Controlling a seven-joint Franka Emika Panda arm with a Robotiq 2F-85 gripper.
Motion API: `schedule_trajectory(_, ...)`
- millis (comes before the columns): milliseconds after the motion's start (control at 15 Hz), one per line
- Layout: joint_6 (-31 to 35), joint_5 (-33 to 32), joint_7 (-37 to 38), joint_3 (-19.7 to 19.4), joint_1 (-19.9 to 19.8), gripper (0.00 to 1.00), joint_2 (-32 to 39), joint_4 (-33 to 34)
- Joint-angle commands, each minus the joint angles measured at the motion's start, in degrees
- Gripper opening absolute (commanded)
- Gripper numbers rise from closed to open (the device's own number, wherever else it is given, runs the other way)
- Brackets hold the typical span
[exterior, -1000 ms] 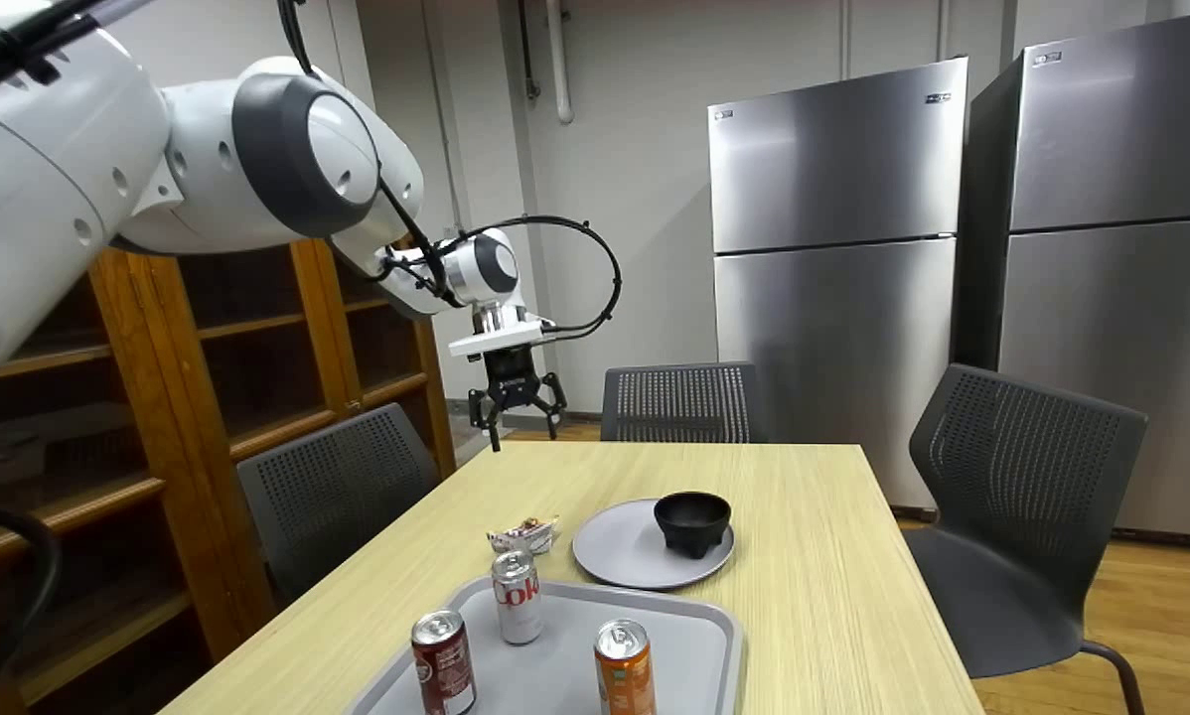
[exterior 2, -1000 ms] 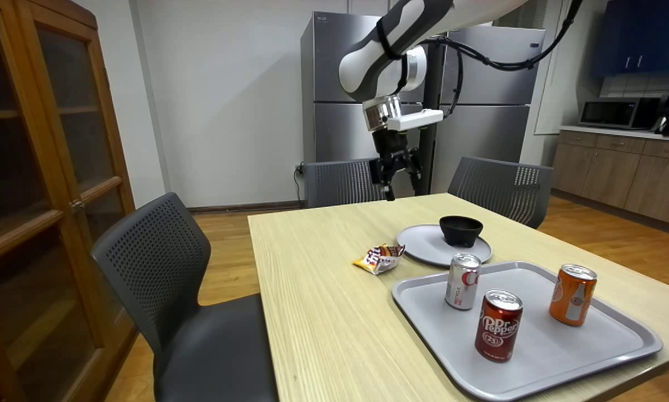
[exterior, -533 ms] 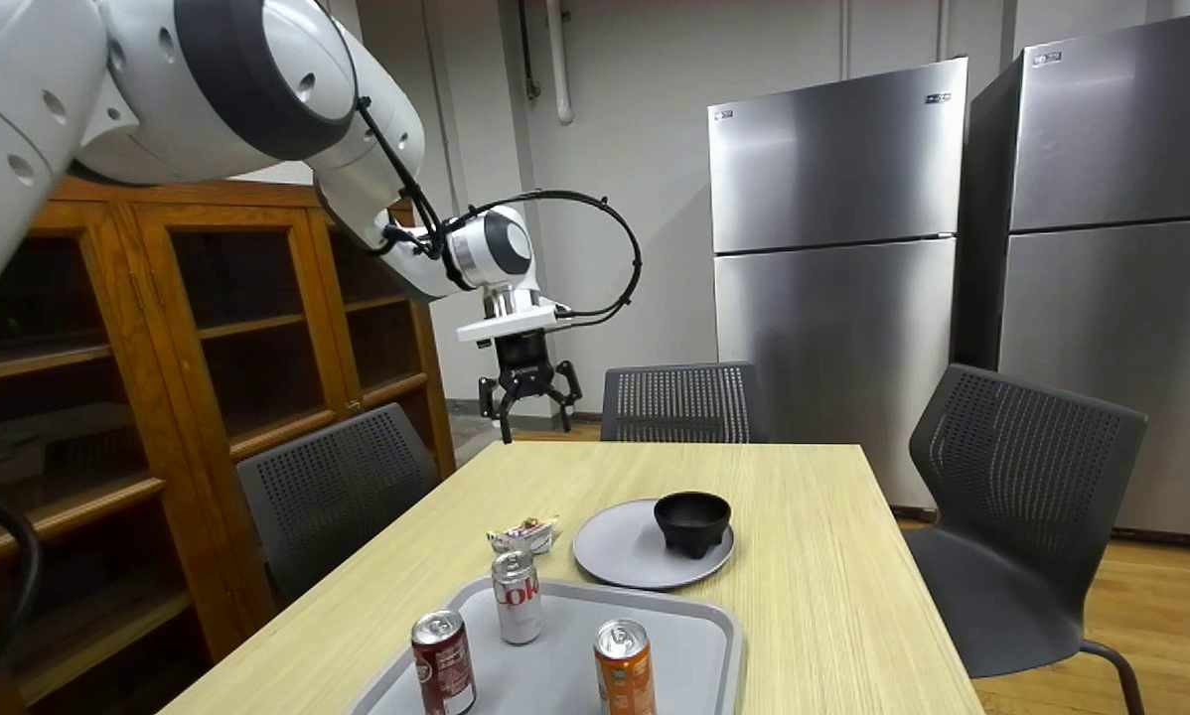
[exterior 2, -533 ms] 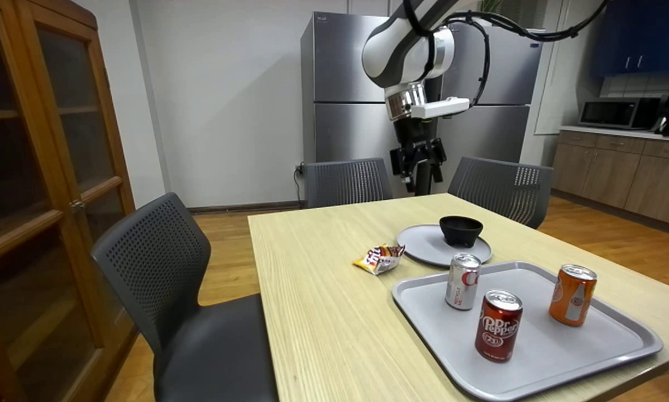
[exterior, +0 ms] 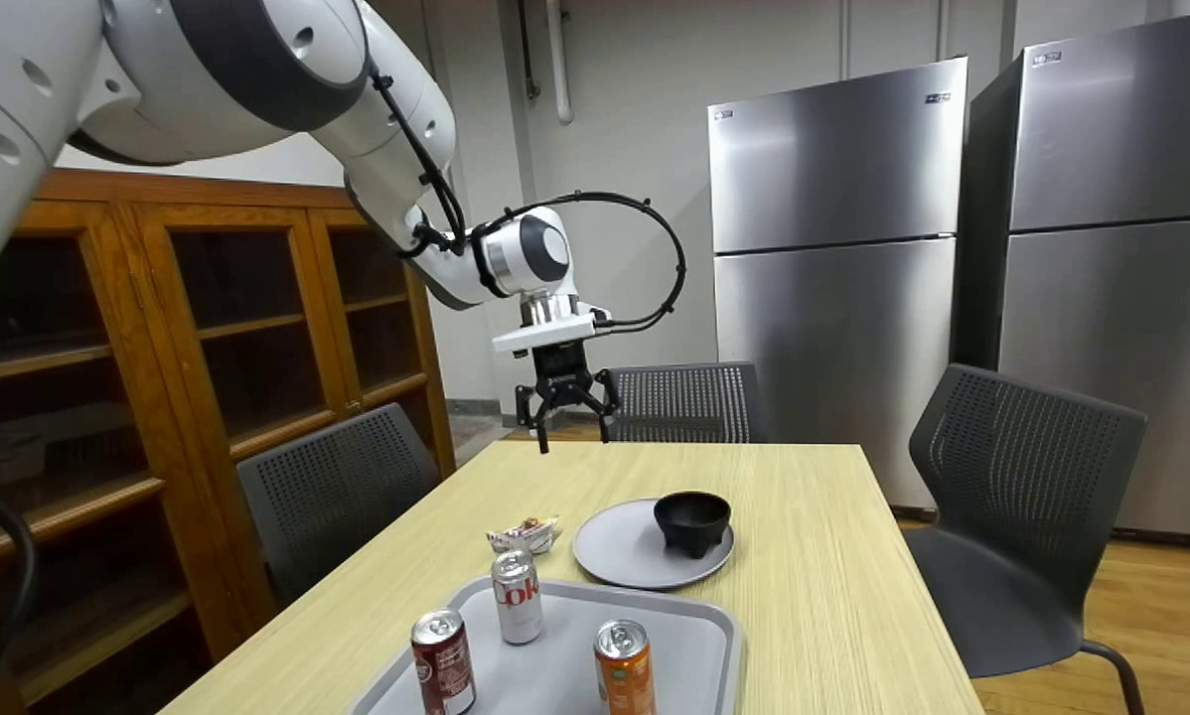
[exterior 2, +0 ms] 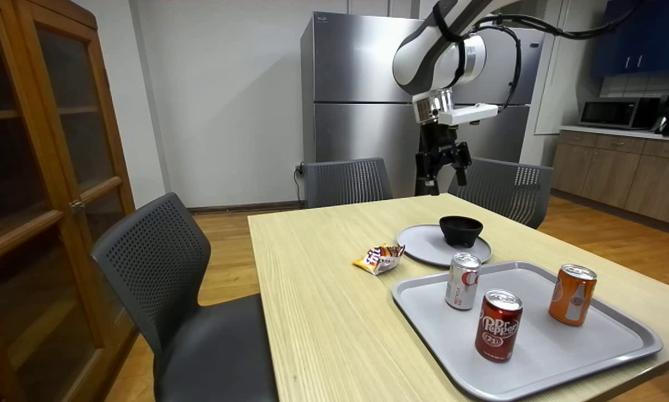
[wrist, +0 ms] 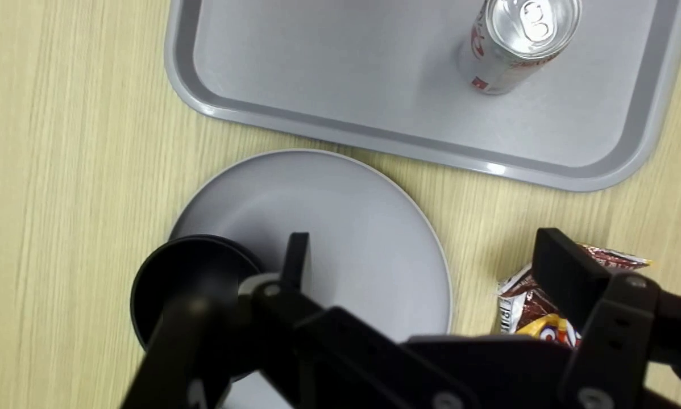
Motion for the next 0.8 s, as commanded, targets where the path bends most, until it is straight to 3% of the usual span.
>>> schedule_trajectory(0, 2.4, -0.6, -0.1, -0.2, -1.6, 1.0, 0.5, -0.3)
schedule_trajectory(733, 2.6, -0.5, 0.2, -1.1, -2.5, 1.0, 1.6, 0.2)
